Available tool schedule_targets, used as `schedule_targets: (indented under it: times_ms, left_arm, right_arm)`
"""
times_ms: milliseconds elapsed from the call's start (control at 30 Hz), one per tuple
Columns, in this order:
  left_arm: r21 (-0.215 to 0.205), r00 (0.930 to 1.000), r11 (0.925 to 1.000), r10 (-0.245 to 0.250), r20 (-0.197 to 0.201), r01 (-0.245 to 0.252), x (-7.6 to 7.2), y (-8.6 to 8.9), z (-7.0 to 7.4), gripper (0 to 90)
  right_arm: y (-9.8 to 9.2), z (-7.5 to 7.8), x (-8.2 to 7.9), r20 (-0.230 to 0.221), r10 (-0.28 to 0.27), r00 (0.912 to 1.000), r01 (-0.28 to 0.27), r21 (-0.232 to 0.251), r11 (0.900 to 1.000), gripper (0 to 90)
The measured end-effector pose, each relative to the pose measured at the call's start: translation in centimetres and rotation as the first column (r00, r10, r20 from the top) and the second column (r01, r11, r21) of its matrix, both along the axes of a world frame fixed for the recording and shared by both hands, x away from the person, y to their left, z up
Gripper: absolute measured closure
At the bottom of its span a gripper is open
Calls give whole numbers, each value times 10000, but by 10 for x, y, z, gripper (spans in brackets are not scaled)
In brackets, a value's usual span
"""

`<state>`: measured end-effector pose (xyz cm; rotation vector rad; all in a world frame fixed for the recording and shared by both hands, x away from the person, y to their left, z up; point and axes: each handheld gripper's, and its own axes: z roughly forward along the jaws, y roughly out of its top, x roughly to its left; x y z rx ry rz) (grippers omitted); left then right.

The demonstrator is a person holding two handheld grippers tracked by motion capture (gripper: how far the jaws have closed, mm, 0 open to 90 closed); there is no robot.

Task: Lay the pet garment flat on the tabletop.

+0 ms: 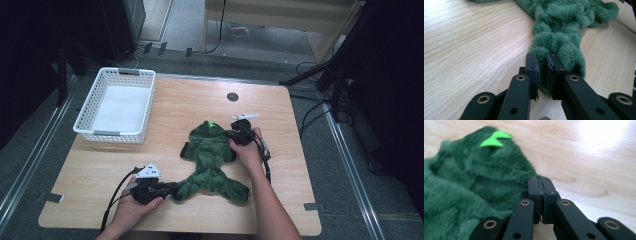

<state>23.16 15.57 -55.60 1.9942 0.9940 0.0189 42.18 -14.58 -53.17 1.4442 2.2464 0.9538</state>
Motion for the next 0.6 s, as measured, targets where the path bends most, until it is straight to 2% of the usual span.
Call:
schedule_targets:
  times_ms: [133, 300, 333, 367, 400, 467, 500, 533, 600]
  left_arm:
    - [10, 9999, 10000, 95, 34, -95, 0, 0, 0, 819]
    - [-5, 9999, 9999, 125, 41, -125, 0, -1, 0, 804]
    - [-27, 9999, 9999, 123, 28, -123, 0, 0, 0, 790]
    - [-51, 9999, 9999, 139, 38, -139, 0, -1, 0, 784]
    - [-56, 9999, 9999, 142, 59, -141, 0, -1, 0, 778]
    - [-100, 9999, 9999, 128, 87, -127, 0, -1, 0, 769]
    - [-90, 9999, 9999, 128, 88, -127, 0, -1, 0, 768]
    - [-90, 9999, 9999, 128, 88, -127, 0, -1, 0, 768]
    - [-72, 9998, 9999, 158, 112, -157, 0, -2, 0, 768]
  right_arm:
    - [-5, -2, 5, 203, -434, 9989, 431, 143, 9990, 888]
    - [-11, -5, 5, 31, -401, 9992, 399, 484, 9980, 829]
    - [-16, -3, 6, -151, -257, 9996, 271, 1019, 9944, 660]
    - [-16, -2, 6, -96, -294, 9995, 303, 1214, 9921, 610]
    - [-17, 2, 5, 194, -286, 9994, 259, 1260, 9917, 576]
    - [-17, 12, 2, 802, -97, 9967, -31, 1581, 9874, 568]
    - [-15, 17, 1, 962, -1, 9954, -165, 1719, 9850, 565]
    - [-15, 17, 1, 962, -1, 9954, -165, 1719, 9850, 565]
    - [-1, 28, 3, 989, 394, 9943, -566, 1775, 9825, 582]
